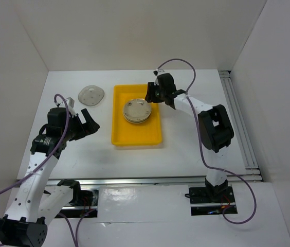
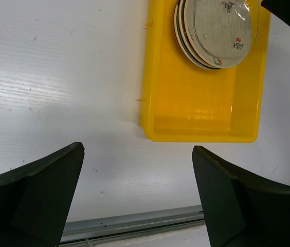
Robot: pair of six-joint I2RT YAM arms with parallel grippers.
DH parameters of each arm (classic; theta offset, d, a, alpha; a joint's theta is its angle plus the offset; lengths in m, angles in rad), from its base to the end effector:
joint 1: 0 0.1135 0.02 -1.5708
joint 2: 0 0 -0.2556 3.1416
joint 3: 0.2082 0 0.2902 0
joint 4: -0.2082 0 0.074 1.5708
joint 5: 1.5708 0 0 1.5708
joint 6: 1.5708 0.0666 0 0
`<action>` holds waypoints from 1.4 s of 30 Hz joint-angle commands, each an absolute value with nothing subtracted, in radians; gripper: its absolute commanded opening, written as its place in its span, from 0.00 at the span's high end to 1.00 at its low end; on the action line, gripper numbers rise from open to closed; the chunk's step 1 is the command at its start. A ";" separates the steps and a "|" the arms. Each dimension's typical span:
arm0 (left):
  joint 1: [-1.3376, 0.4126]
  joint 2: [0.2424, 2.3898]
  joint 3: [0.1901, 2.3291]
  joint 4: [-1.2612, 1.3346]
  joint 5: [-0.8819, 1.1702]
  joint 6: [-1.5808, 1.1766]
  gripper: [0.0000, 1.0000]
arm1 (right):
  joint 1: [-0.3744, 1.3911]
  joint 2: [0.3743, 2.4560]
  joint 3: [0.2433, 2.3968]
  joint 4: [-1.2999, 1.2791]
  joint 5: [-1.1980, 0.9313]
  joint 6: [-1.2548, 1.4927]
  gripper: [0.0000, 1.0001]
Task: Place the plates into the plastic bin on the countertop
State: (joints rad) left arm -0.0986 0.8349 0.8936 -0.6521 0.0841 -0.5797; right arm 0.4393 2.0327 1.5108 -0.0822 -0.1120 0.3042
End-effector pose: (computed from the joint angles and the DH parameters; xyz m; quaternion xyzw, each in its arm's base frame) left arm 0.2430 -0.0297 0.3010 -0.1910 0.8615 -0.1911 0.4300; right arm 0.4723 0.2302 0.1731 -0.0856 0.8803 0.2147 0.4143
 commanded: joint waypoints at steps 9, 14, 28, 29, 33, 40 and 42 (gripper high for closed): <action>-0.083 0.880 0.882 -0.630 0.065 -0.701 0.00 | 0.445 1.754 1.413 -0.014 -0.118 0.316 0.00; -0.049 0.943 0.733 -0.411 0.035 -0.899 0.00 | 0.463 1.559 1.254 0.023 -0.061 0.327 0.00; 0.107 1.547 0.768 0.118 -0.083 -1.150 0.02 | 0.535 1.031 0.695 0.106 -0.199 0.446 0.00; 0.116 1.581 0.794 0.135 -0.069 -1.150 0.03 | 0.535 1.019 0.684 0.106 -0.199 0.446 0.00; 0.150 1.796 0.912 0.141 -0.014 -1.181 0.06 | 0.555 0.979 0.644 0.084 -0.179 0.446 0.00; 0.192 1.986 1.083 0.098 0.015 -1.190 0.10 | 0.555 0.979 0.606 0.075 -0.170 0.456 0.00; 0.201 2.028 1.142 0.057 0.015 -1.190 0.14 | 0.555 0.988 0.606 0.075 -0.170 0.456 0.00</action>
